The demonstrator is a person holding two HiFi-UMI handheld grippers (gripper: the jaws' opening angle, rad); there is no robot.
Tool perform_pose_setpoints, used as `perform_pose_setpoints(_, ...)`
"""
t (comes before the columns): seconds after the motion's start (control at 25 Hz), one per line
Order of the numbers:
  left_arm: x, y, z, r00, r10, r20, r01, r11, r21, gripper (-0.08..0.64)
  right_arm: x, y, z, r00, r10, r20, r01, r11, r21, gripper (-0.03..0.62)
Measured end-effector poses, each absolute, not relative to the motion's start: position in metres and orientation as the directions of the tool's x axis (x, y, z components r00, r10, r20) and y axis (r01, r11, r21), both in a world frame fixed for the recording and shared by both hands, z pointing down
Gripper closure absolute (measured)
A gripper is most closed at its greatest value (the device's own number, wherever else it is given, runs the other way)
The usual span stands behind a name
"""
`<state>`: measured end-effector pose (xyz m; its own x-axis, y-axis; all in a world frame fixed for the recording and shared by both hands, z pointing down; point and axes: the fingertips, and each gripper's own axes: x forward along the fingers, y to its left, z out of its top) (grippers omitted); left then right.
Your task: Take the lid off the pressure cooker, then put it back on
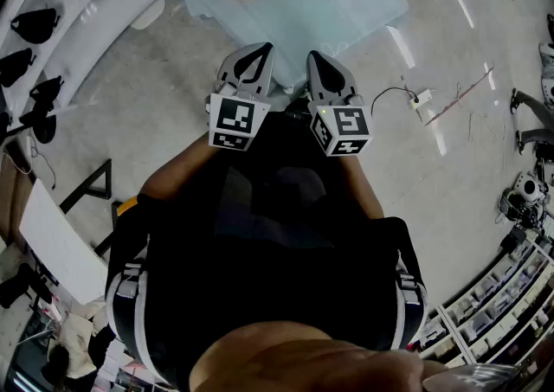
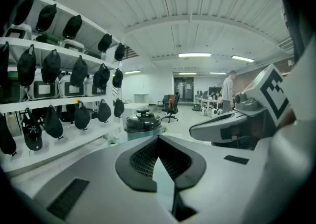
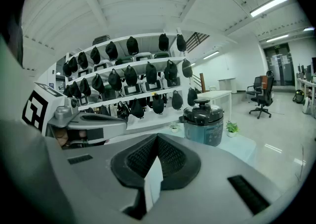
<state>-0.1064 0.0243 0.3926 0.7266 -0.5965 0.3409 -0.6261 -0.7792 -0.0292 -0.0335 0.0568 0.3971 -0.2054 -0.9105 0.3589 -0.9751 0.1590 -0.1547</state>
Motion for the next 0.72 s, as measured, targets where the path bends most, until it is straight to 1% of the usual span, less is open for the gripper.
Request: perform_pose_setpoints(0.72, -0.094, 0.009, 0.382, 0.743, -0.583, 0.328, -0.616, -0.788, -0.006, 0.552, -0.023, 0.038, 0.383, -0.204, -0.913, 0.354, -0.976, 0.162, -0.145, 0.577)
